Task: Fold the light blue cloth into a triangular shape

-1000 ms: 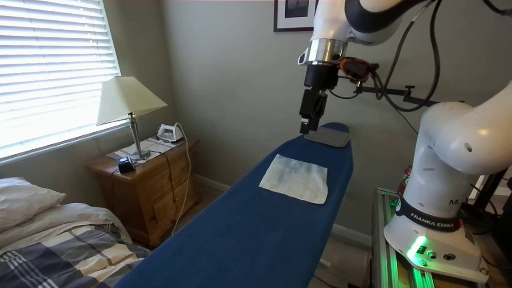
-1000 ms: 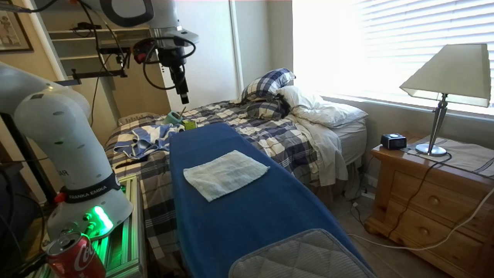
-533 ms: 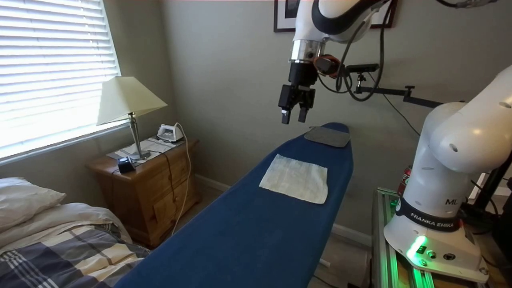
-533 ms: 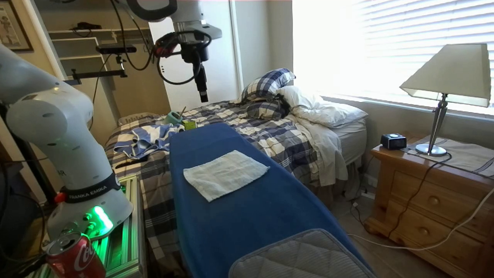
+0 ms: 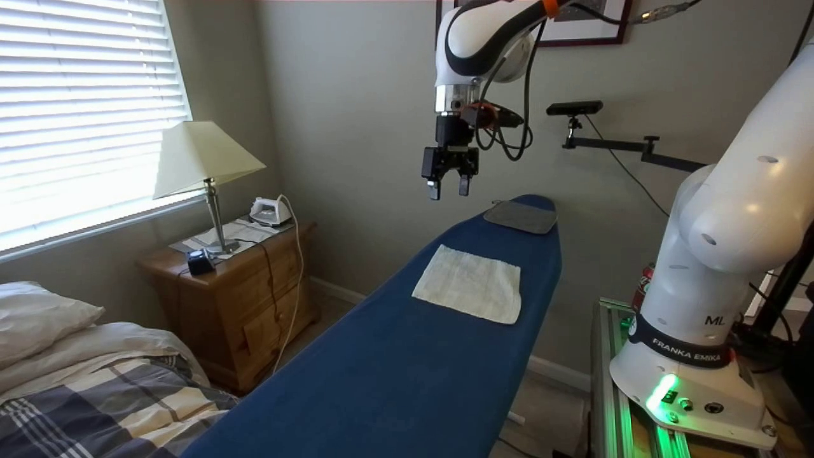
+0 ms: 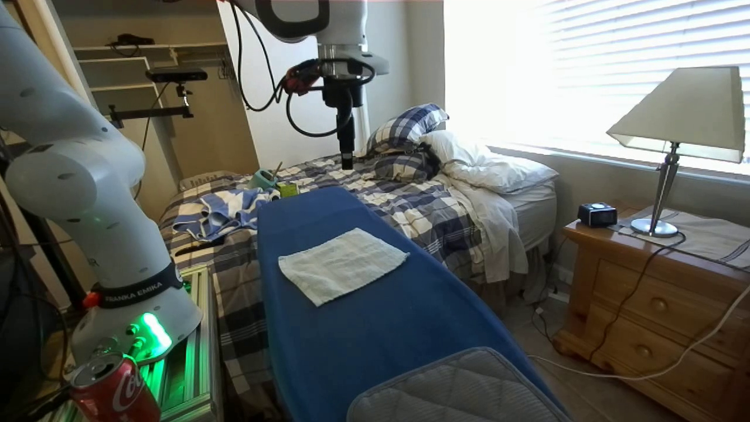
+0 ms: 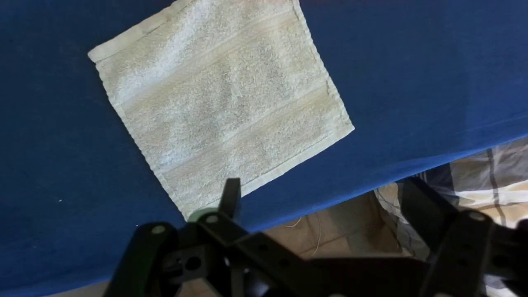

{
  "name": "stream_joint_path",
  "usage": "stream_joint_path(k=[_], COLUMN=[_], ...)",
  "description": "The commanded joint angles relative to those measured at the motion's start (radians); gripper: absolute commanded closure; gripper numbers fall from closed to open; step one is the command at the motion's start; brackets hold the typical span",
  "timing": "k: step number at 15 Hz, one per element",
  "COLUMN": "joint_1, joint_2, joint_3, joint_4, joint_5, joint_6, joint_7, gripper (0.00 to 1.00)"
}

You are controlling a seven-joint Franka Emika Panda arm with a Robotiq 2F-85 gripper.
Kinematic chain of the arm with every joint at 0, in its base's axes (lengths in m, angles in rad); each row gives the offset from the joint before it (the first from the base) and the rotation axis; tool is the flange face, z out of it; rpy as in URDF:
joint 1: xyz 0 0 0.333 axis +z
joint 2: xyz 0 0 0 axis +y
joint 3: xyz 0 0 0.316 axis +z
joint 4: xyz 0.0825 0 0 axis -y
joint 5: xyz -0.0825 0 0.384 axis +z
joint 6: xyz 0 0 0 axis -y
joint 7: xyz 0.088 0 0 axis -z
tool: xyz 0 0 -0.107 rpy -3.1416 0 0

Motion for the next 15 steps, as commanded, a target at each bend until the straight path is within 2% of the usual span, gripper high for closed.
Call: stream_joint_path(k=[1, 3, 4, 5, 8, 12, 14, 15], joint_1=[0.01, 0.01, 0.01, 0.003, -0.008, -0.001, 0.0, -0.004], joint_2=[0.006, 0.007, 0.057, 0.096, 0.176, 0.283, 0.339, 0.371], joint_3=[-0.01, -0.01, -0.018, -0.02, -0.026, -0.042, -0.052, -0.062], joint_4=[0.006, 0.009, 0.047, 0.082, 0.142, 0.216, 0.238, 0.246], joint_5=[-0.003, -0.003, -0.015, -0.063, -0.216, -0.401, -0.438, -0.413], joint_6=[-0.002, -0.002, -0.04, -0.079, -0.09, -0.036, 0.023, 0.065], joint_7=[0.002, 0.002, -0.029, -0.058, -0.116, -0.205, -0.272, -0.334], gripper=[0.0, 0.0, 0.0, 0.0, 0.0, 0.0, 0.0, 0.0])
